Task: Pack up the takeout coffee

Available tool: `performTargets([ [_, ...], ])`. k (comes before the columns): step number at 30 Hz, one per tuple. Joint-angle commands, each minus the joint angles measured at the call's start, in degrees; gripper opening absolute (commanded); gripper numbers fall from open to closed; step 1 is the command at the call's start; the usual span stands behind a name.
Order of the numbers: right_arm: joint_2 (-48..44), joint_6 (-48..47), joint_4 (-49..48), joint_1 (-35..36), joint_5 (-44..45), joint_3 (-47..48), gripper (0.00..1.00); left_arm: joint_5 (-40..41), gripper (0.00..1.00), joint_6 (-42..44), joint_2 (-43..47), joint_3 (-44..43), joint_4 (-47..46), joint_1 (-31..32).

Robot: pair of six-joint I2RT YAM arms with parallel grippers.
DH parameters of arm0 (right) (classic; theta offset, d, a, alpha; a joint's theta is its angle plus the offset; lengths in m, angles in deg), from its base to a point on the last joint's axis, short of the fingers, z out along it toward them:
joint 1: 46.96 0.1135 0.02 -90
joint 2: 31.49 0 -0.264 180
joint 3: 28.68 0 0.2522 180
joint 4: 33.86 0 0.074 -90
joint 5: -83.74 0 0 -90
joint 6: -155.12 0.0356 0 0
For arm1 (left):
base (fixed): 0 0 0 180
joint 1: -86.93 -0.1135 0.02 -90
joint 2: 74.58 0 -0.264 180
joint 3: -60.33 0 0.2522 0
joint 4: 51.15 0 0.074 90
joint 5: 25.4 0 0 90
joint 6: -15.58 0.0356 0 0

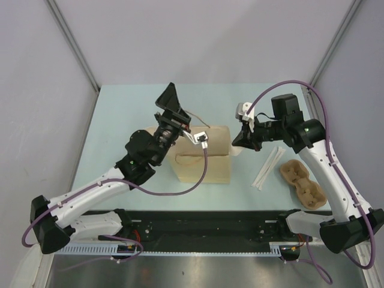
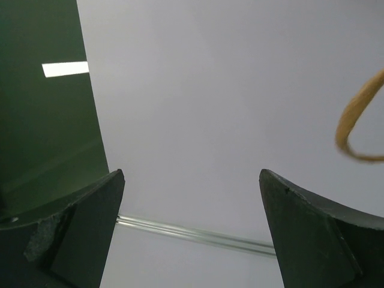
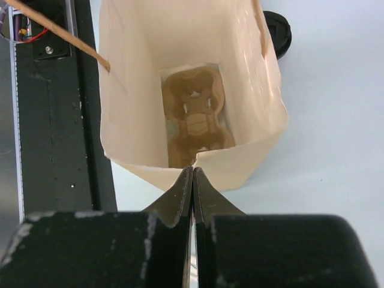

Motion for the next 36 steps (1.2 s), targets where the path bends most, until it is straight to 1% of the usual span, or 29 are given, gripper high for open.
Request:
performTargets([
  [1, -1.9, -1.4, 0.3, 0.3, 0.5, -0.2, 0.05, 8.2, 1.00, -15.4, -1.0, -9.6, 7.3, -0.7],
  [2, -2.1, -1.3, 0.1, 0.2, 0.8, -0.2, 0.07, 9.3, 1.00, -19.8, -1.2, -14.4, 13.9, -1.2],
  [3, -2.1, -1.3, -0.1, 0.1, 1.0, -0.2, 0.12, 10.1, 0.99, -30.5, -1.4, -17.2, 18.8, -1.6],
  [4, -2.1, -1.0, -0.8, 0.1, 1.2, -0.2, 0.13, 9.4, 1.00, -36.8, -1.6, -20.1, 23.9, -2.3],
  [5, -2.2, 0.0, -1.2, 0.1, 2.0, -0.3, 0.18, 7.6, 1.00, -42.9, -1.6, -25.7, 35.8, -4.3],
  [6, -2.2, 0.7, -1.8, 0.0, 2.4, -0.2, 0.21, 3.8, 0.99, -53.2, -1.7, -27.8, 40.2, -5.3],
  [8, -2.2, 2.5, -3.2, -0.1, 3.4, -0.2, 0.31, 0.3, 1.00, -60.2, -1.9, -30.7, 47.7, -7.9],
  [9, -2.4, 3.5, -3.6, -0.3, 3.6, -0.1, 0.42, -2.1, 0.99, -64.9, -1.7, -30.8, 48.9, -8.4],
  [10, -2.6, 4.5, -4.4, -0.6, 4.0, -0.2, 0.49, -4.0, 1.00, -67.2, -1.6, -31.0, 50.3, -9.0],
  [11, -2.8, 5.5, -4.9, -0.8, 4.3, -0.1, 0.59, -5.9, 0.99, -69.2, -1.6, -31.5, 53.8, -10.3],
  [12, -3.5, 7.7, -5.3, -0.8, 4.6, -0.1, 0.63, -7.7, 0.99, -73.1, -1.5, -31.6, 54.8, -10.8],
  [13, -3.8, 8.8, -6.6, -0.8, 5.5, -0.1, 0.68, -10.5, 0.99, -74.7, -1.2, -31.5, 55.6, -11.1],
  [14, -4.2, 10.2, -7.6, -0.8, 6.0, -0.2, 0.76, -12.5, 1.00, -76.2, -1.1, -31.2, 57.3, -12.0],
  [16, -5.0, 13.4, -10.6, -0.7, 7.0, 0.0, 0.82, -16.4, 1.00, -81.5, -1.0, -31.3, 59.7, -13.2],
  [17, -4.9, 13.8, -11.2, -0.2, 7.2, 0.3, 0.84, -18.4, 0.99, -85.7, -1.0, -31.4, 60.5, -15.2],
  [18, -4.3, 14.0, -12.1, 0.0, 7.6, 0.9, 0.85, -20.5, 1.00, -88.0, -1.2, -31.4, 61.4, -16.6],
  [19, -3.6, 13.9, -12.4, 0.4, 7.8, 1.4, 0.85, -25.2, 0.99, -90.3, -1.3, -31.4, 63.1, -19.3],
  [20, -2.7, 13.8, -12.5, 1.1, 7.9, 1.9, 0.84, -27.4, 1.00, -94.9, -1.9, -31.4, 64.0, -20.8],
  [21, -0.7, 13.1, -12.1, 1.4, 7.6, 2.4, 0.84, -30.3, 0.99, -97.1, -2.2, -31.6, 64.7, -22.2],
  [22, 0.3, 12.7, -12.0, 1.8, 7.6, 3.5, 0.83, -35.3, 0.99, -98.9, -2.6, -31.5, 66.2, -24.8],
  [23, 1.3, 12.2, -11.8, 2.4, 7.9, 4.1, 0.83, -37.7, 0.99, -102.0, -3.3, -31.4, 66.7, -25.8],
  [25, 4.5, 10.4, -11.3, 4.0, 9.4, 5.3, 0.83, -41.0, 0.98, -104.1, -3.5, -30.2, 66.9, -27.6],
  [26, 5.5, 9.9, -11.3, 4.3, 9.8, 6.3, 0.83, -43.6, 0.98, -105.5, -3.4, -29.7, 66.9, -27.7],
  [28, 7.3, 8.9, -11.0, 5.0, 10.2, 7.2, 0.81, -45.7, 0.98, -106.5, -3.2, -28.0, 66.9, -27.8],
  [30, 9.9, 8.5, -9.6, 5.5, 10.0, 9.2, 0.75, -48.1, 0.97, -108.5, -2.8, -26.6, 66.7, -27.8],
  [31, 10.8, 8.2, -8.7, 5.7, 10.0, 10.1, 0.67, -48.9, 0.96, -108.9, -2.8, -25.2, 66.6, -27.8],
  [33, 12.7, 7.9, -5.9, 5.9, 9.6, 12.2, 0.57, -51.1, 0.95, -110.9, -2.3, -23.5, 66.0, -27.8],
  [34, 13.0, 7.9, -4.9, 6.0, 9.4, 12.5, 0.46, -51.4, 0.95, -111.7, -2.2, -22.3, 65.6, -27.7],
  [36, 13.3, 8.3, -2.9, 6.0, 9.1, 12.8, 0.36, -51.2, 0.93, -112.1, -2.8, -21.6, 65.8, -27.8],
])
